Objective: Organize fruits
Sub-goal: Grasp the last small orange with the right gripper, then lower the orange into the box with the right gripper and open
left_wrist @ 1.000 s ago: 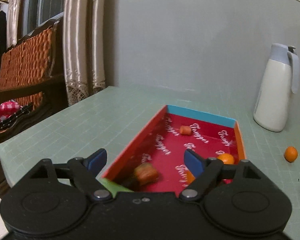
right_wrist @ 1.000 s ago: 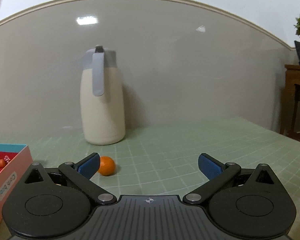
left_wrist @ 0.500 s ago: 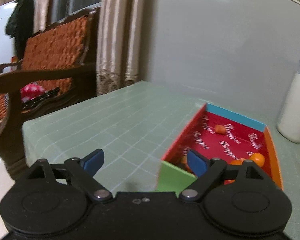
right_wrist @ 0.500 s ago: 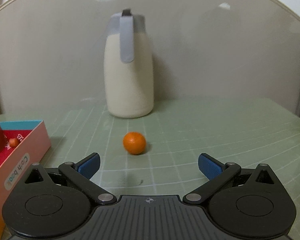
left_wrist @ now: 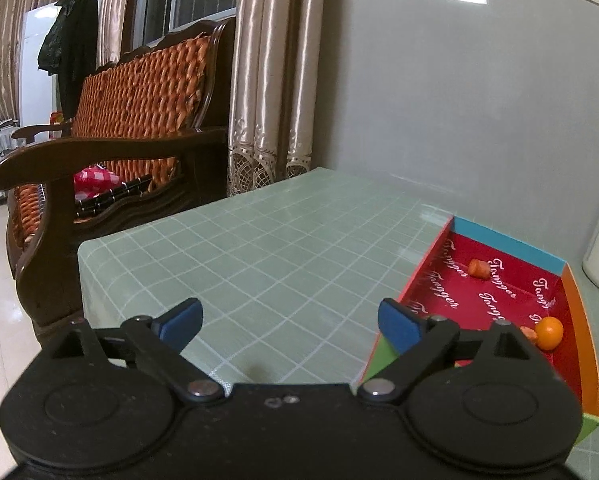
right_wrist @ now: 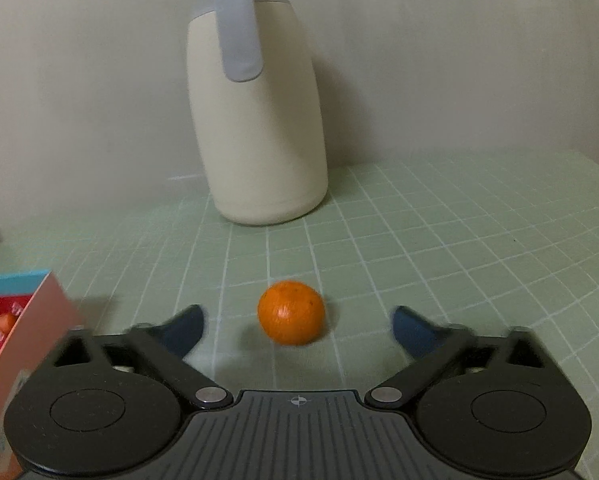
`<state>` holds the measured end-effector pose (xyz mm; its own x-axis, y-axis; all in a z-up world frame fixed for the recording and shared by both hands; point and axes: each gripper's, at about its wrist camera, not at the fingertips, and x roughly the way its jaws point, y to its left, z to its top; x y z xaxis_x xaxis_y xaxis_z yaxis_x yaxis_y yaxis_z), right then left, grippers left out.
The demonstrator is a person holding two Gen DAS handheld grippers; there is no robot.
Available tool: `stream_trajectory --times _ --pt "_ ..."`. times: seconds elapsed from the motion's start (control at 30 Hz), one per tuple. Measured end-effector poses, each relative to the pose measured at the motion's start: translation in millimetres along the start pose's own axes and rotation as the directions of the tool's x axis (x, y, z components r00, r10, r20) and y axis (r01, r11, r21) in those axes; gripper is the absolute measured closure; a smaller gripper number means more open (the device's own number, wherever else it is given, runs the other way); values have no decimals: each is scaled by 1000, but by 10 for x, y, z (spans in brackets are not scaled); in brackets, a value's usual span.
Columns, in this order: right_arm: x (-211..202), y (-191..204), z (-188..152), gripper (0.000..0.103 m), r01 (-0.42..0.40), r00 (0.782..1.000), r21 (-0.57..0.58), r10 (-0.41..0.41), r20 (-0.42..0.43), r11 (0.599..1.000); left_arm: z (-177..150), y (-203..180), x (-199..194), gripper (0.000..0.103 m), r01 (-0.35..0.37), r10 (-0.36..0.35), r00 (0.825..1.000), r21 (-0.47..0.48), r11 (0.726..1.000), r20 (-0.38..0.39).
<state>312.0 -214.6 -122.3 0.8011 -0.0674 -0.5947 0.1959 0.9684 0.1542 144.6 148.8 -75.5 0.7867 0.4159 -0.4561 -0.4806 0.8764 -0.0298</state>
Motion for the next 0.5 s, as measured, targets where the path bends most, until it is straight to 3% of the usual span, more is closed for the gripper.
stream_trajectory --times 0.03,0.13,0.2,0.33,0.5 --pt "21 1 -6 47 -3 1000 -4 3 -12 1000 -1 1 1 13 -2 2 1000 1 1000 1" --pt "78 -3 -24 49 6 1000 -7 -7 -30 1000 1 1 7 12 -4 4 1000 2 1000 2" --pt "73 14 -36 65 -2 1000 -21 2 -30 1000 5 9 12 11 -4 4 1000 0 1000 0" --pt "41 47 -70 65 -40 999 -21 40 -18 999 4 26 13 9 -1 1 1000 -5 1000 -6" --pt "-273 290 -115 65 -119 990 -104 126 70 987 5 71 44 10 -39 38 999 -20 999 -22"
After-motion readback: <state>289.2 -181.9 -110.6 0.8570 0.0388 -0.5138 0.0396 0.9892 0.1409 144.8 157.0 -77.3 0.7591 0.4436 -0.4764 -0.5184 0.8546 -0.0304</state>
